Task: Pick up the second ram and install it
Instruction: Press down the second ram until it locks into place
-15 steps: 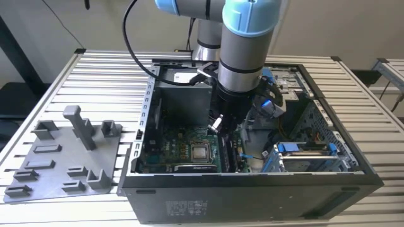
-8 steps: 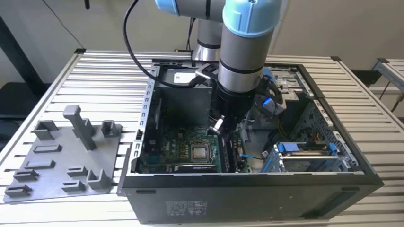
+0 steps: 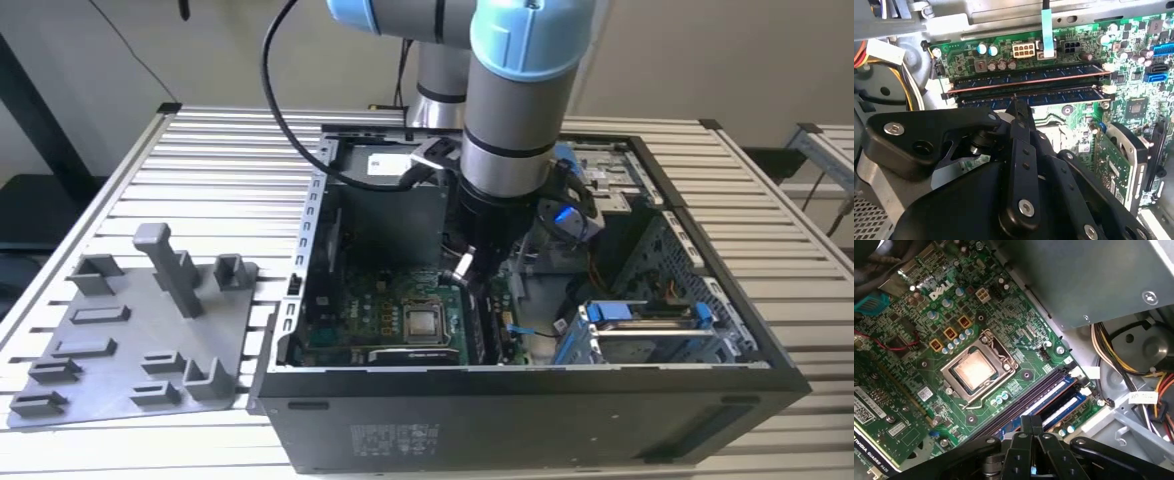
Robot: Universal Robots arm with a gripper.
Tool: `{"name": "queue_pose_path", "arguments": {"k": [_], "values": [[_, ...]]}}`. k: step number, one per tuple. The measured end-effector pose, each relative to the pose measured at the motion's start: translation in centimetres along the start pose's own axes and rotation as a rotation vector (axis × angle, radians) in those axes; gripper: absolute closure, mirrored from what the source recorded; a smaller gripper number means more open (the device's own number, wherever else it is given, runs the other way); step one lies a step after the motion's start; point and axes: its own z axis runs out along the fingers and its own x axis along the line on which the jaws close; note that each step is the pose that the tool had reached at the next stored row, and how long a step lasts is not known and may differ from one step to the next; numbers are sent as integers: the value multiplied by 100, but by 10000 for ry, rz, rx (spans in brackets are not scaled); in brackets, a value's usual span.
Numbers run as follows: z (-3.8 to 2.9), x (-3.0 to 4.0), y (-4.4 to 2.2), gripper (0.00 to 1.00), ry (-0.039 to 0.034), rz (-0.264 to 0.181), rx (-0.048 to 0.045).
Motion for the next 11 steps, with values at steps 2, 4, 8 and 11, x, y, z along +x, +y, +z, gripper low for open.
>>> {"name": "queue_pose_path", "arguments": {"k": [2,4,8,11], "values": [[6,2,2,89,-3,-330,-15],[6,2,2,89,-7,-689,-32],[9,2,2,89,-21,-1417,-64],[10,2,2,89,-31,-1933,-89]]}}
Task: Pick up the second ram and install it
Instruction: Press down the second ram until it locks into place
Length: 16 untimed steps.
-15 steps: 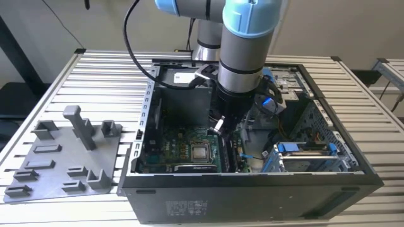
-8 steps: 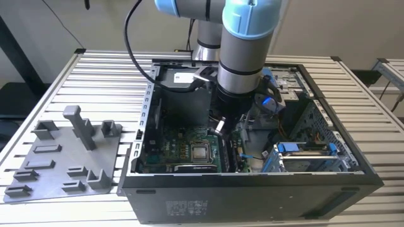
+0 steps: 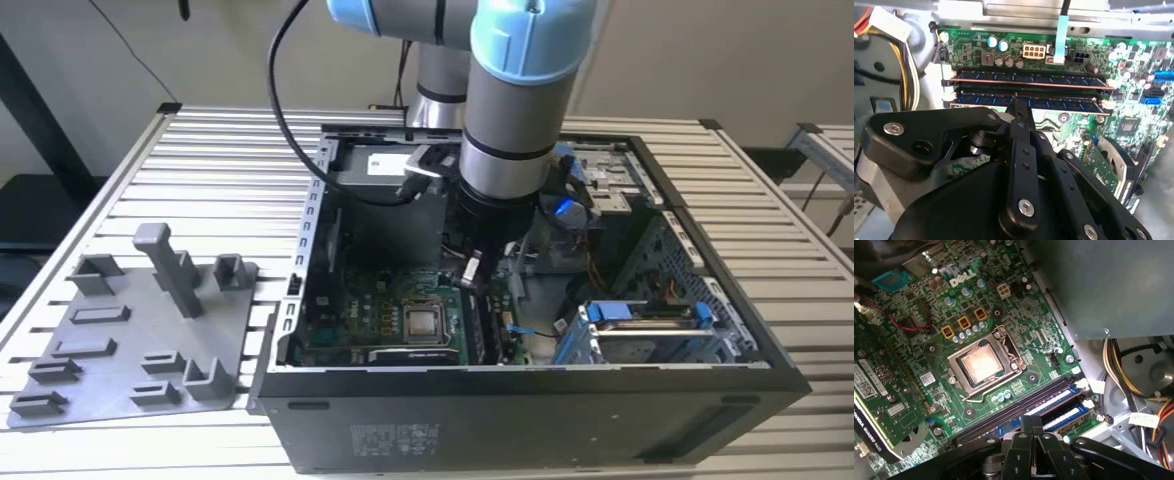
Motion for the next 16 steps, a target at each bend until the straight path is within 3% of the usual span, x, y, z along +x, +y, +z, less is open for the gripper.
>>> {"name": "queue_pose_path", "arguments": {"k": [16], "values": [[1,14,-6,89,-53,-2272,-74]]}}
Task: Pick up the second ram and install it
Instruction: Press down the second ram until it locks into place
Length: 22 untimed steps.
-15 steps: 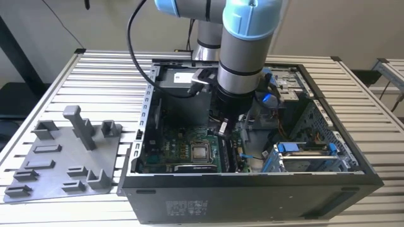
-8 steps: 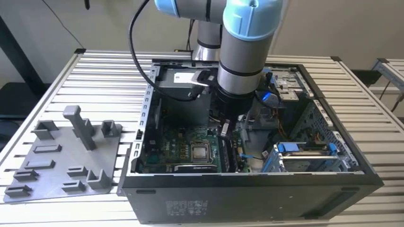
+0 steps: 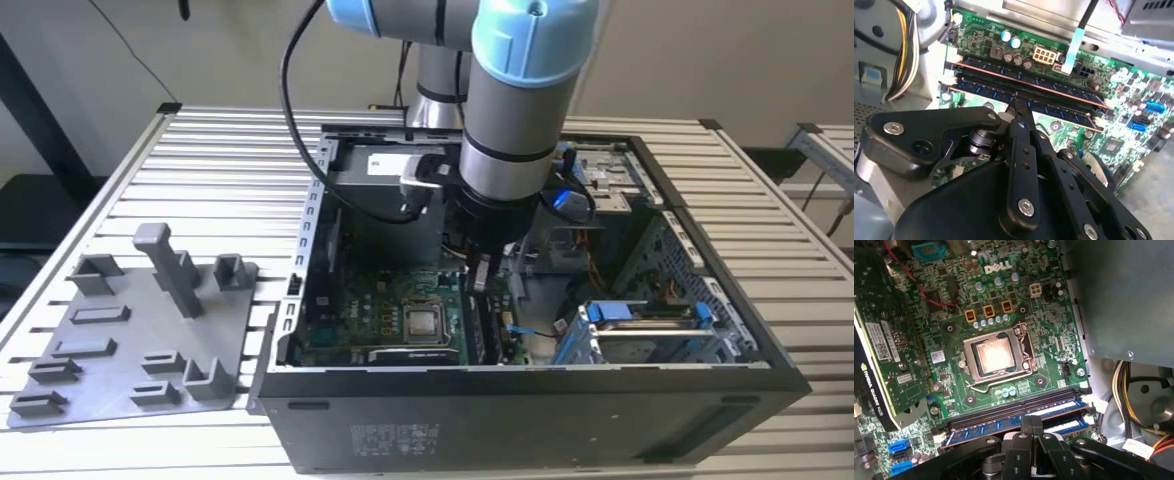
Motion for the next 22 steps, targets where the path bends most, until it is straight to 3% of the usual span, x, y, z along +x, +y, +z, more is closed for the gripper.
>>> {"name": "queue_pose_path", "arguments": {"k": [4,11,15,22], "values": [[0,14,-5,89,-12,-400,-7],[-5,92,-25,89,-5,-600,-15],[-4,94,-25,89,1,-601,-13],[108,100,-23,89,6,-607,-13]]}}
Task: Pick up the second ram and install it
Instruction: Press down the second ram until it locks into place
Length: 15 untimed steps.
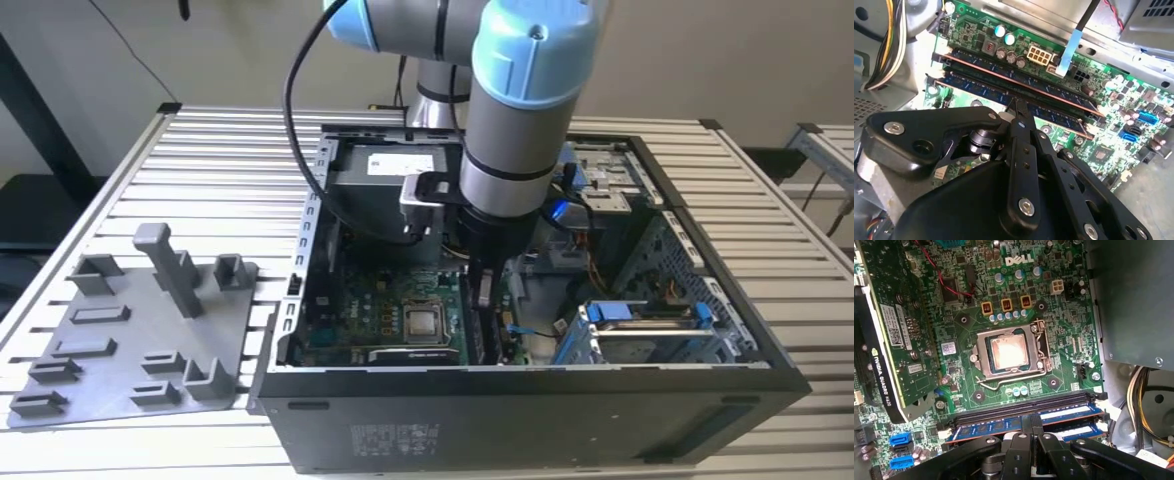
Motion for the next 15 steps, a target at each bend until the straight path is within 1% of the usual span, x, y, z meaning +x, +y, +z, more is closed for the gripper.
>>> {"name": "queue_pose_path", "arguments": {"k": [2,3,4,5,6,7,8,10,15], "values": [[30,3,1,89,12,-7,-3],[48,5,2,89,-5,-8,-5],[60,6,2,89,-41,-9,-11],[67,5,2,89,-98,-10,-22],[65,2,2,89,-135,-10,-27],[40,-4,1,89,-151,-9,-29],[9,-8,0,89,-184,-8,-27],[-92,-5,-2,89,-147,-9,-30],[-320,-16,-7,89,-149,-9,-30]]}}
